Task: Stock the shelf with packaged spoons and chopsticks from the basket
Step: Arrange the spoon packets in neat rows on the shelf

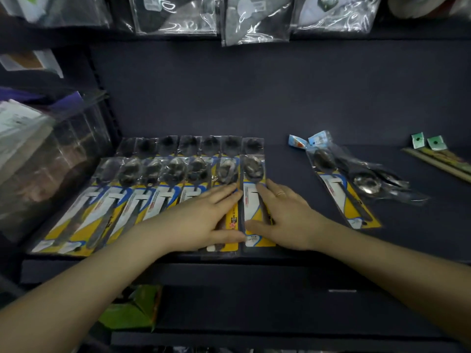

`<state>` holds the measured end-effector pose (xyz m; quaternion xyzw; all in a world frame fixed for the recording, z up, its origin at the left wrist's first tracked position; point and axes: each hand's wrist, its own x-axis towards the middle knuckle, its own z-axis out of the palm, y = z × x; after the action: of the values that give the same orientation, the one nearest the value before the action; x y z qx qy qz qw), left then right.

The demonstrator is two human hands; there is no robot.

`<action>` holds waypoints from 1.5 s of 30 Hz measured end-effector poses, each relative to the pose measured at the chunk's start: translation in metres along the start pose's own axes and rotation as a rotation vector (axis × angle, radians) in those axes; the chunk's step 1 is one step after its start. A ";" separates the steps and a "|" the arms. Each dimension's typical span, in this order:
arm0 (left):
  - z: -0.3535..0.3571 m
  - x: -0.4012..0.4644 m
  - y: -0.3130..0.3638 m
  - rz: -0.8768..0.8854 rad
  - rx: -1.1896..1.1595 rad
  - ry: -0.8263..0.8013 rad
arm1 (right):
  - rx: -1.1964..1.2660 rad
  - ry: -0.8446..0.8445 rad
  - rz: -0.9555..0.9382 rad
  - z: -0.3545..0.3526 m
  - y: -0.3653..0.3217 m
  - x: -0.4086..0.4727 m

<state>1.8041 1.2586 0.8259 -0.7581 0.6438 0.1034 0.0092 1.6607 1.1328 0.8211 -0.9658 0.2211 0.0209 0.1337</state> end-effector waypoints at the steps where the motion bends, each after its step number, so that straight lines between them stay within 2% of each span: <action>1: 0.000 0.000 -0.001 0.014 -0.002 0.002 | -0.013 0.001 0.003 0.001 -0.003 -0.003; 7: -0.001 0.003 -0.006 0.063 0.027 -0.008 | -0.049 -0.004 0.042 0.005 -0.013 -0.010; 9: -0.002 0.003 -0.006 0.084 0.052 0.048 | 0.059 0.008 0.020 -0.004 -0.012 -0.008; 11: -0.005 0.004 -0.003 0.096 0.031 0.129 | 0.213 0.191 0.026 -0.018 0.004 -0.004; 13: -0.009 0.008 0.003 0.116 -0.018 0.204 | 0.142 0.414 0.181 -0.033 0.033 0.002; 14: -0.012 0.011 0.008 0.130 -0.040 0.236 | 0.051 0.449 0.301 -0.038 0.051 0.005; 16: -0.018 0.019 0.017 0.158 -0.072 0.276 | -0.059 0.363 0.483 -0.040 0.075 0.007; 17: -0.020 0.024 0.021 0.165 -0.086 0.294 | -0.059 0.316 0.513 -0.040 0.082 0.009; 20: -0.027 0.041 0.037 0.166 -0.192 0.364 | -0.023 0.291 0.459 -0.045 0.087 0.016; 23: -0.032 0.059 0.050 0.129 -0.328 0.423 | 0.138 0.244 0.477 -0.055 0.088 0.021; 26: -0.035 0.077 0.059 0.049 -0.472 0.384 | 0.283 0.199 0.499 -0.060 0.098 0.025; 27: -0.035 0.082 0.062 0.025 -0.514 0.366 | 0.379 0.213 0.472 -0.061 0.101 0.025; 31: -0.034 0.099 0.071 -0.073 -0.706 0.369 | 1.043 0.360 0.242 -0.073 0.097 0.022; 34: -0.033 0.104 0.081 -0.062 -1.000 0.361 | 1.240 0.366 0.094 -0.085 0.087 0.025; 36: -0.033 0.105 0.085 -0.046 -1.038 0.417 | 1.271 0.365 0.024 -0.091 0.081 0.032; 38: -0.032 0.102 0.086 -0.061 -0.966 0.485 | 1.218 0.417 0.007 -0.093 0.080 0.043; 41: -0.026 0.094 0.082 -0.111 -0.717 0.511 | 1.022 0.475 0.063 -0.086 0.085 0.067; 43: -0.022 0.086 0.075 -0.139 -0.467 0.495 | 0.928 0.454 0.110 -0.078 0.089 0.084; 45: -0.018 0.077 0.064 -0.165 -0.268 0.526 | 0.946 0.380 0.163 -0.070 0.093 0.100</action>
<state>1.7551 1.1704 0.8379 -0.8031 0.5409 -0.0135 -0.2497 1.7090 0.9909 0.8555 -0.7660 0.3013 -0.2468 0.5114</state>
